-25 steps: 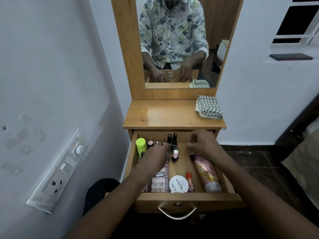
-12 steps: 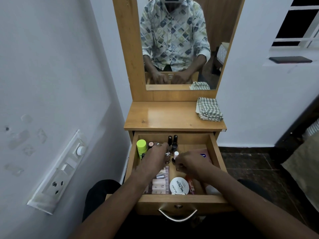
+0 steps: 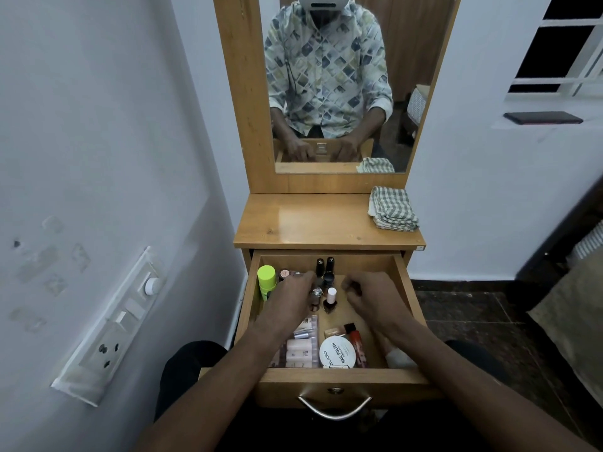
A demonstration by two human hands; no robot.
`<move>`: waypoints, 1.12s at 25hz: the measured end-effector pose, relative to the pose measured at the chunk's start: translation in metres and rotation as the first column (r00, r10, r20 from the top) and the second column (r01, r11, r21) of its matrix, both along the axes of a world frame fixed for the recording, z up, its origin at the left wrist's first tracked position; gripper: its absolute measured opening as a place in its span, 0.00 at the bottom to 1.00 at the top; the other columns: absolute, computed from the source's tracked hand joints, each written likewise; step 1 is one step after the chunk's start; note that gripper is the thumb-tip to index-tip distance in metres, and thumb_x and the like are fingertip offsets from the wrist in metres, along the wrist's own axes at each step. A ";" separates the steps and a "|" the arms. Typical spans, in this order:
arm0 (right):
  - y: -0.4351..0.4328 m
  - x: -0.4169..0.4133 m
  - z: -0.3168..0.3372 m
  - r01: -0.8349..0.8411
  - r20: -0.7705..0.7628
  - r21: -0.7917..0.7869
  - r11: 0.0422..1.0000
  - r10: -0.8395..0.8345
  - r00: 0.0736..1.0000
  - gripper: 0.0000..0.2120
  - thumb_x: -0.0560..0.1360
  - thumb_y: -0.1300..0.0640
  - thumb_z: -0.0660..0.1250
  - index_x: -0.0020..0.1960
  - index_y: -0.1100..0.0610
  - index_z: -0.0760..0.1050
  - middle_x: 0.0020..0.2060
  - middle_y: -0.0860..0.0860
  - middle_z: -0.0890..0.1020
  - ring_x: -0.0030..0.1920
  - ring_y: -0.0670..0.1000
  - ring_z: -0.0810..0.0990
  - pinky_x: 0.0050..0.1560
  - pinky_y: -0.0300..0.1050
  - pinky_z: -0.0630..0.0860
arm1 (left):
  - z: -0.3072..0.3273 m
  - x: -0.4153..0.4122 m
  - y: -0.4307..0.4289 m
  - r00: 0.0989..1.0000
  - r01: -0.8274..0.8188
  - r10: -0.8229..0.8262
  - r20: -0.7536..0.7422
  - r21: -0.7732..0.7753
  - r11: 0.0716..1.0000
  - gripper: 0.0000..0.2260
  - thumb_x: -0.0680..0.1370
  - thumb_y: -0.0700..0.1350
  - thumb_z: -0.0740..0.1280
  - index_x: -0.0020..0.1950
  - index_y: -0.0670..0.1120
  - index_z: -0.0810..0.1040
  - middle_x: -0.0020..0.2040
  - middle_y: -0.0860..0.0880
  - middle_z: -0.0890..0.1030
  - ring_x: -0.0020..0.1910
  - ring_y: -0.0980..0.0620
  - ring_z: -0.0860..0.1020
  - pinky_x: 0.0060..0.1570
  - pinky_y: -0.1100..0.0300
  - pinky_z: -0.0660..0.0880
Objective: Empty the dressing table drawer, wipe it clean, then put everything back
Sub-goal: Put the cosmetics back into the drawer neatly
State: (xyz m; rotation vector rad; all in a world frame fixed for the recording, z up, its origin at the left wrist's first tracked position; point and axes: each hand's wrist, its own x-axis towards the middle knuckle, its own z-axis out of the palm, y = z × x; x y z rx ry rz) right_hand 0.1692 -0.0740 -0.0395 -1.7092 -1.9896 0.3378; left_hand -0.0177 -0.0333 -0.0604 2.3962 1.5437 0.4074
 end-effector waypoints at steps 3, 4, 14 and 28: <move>0.010 0.001 -0.004 0.105 0.082 -0.208 0.972 -0.089 0.993 0.06 0.74 0.62 0.68 0.49 0.55 0.81 0.44 0.50 0.83 0.44 0.47 0.80 0.45 0.43 0.79 | 0.003 0.004 -0.002 1.000 0.016 -0.016 0.014 -0.014 1.000 0.10 0.75 0.38 0.68 0.56 0.45 0.76 0.50 0.43 0.81 0.48 0.43 0.81 0.43 0.48 0.79; 0.012 -0.001 -0.007 0.073 0.140 -0.287 0.955 -0.033 0.990 0.06 0.74 0.61 0.69 0.49 0.54 0.81 0.46 0.49 0.82 0.45 0.47 0.79 0.43 0.40 0.77 | 0.005 0.005 -0.003 1.000 0.021 -0.020 0.008 -0.020 1.000 0.12 0.75 0.38 0.68 0.58 0.45 0.77 0.52 0.43 0.81 0.50 0.42 0.81 0.44 0.48 0.79; 0.003 -0.017 -0.016 -0.103 0.310 -0.388 0.916 0.235 0.921 0.09 0.78 0.58 0.65 0.55 0.56 0.82 0.53 0.53 0.83 0.54 0.52 0.81 0.54 0.48 0.80 | 0.004 0.005 -0.003 1.000 0.005 -0.005 0.019 -0.016 1.000 0.08 0.77 0.39 0.67 0.56 0.45 0.76 0.51 0.43 0.81 0.50 0.43 0.80 0.45 0.50 0.78; 0.001 -0.009 -0.016 -0.180 0.231 -0.443 0.878 0.306 0.924 0.08 0.77 0.57 0.67 0.53 0.54 0.83 0.52 0.49 0.84 0.51 0.48 0.81 0.53 0.46 0.80 | 0.005 0.007 -0.004 1.000 -0.002 0.002 0.018 -0.027 1.000 0.08 0.76 0.39 0.67 0.55 0.43 0.75 0.49 0.42 0.81 0.48 0.42 0.81 0.43 0.50 0.78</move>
